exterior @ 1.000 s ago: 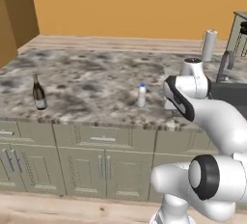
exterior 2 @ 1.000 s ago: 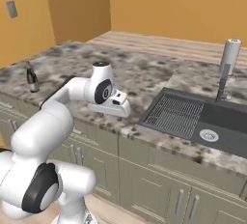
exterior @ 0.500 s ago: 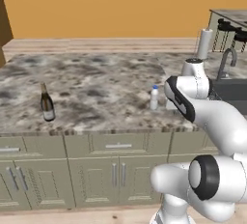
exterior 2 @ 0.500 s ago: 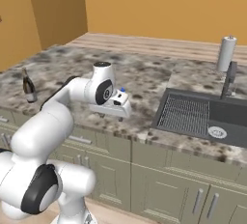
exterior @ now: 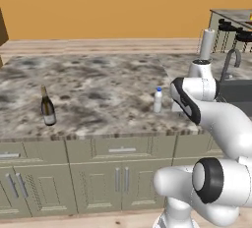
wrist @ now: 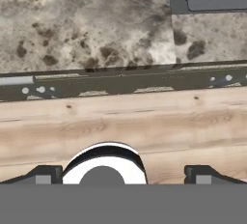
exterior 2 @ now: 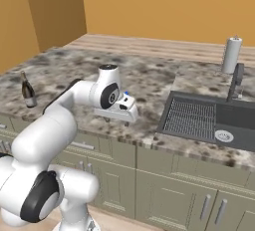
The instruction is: Place the drinks on the dining counter in a tight cluster.
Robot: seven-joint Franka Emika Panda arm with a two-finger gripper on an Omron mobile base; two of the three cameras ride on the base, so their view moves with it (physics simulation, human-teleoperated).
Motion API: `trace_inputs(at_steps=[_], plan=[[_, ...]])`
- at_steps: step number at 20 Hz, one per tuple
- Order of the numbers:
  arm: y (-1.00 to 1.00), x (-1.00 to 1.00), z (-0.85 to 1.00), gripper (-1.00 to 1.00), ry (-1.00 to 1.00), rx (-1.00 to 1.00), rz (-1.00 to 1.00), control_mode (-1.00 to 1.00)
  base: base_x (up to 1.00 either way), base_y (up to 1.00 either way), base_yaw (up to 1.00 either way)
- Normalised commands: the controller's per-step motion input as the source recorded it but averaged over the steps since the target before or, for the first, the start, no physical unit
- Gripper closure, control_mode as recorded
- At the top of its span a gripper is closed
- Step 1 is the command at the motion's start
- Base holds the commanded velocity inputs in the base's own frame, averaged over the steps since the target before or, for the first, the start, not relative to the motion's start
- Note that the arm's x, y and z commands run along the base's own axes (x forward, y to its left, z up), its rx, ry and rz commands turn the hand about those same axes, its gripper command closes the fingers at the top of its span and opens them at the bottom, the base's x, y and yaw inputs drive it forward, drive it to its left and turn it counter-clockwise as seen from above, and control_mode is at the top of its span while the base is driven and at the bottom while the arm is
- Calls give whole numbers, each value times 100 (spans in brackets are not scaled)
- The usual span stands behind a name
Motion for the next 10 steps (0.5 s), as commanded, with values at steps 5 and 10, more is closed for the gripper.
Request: trace_inputs(at_steps=[5,10], plan=[[0,0,0,-100,0,0,0,100,21,7,1],[0,0,0,-100,0,0,0,100,44,2,11]])
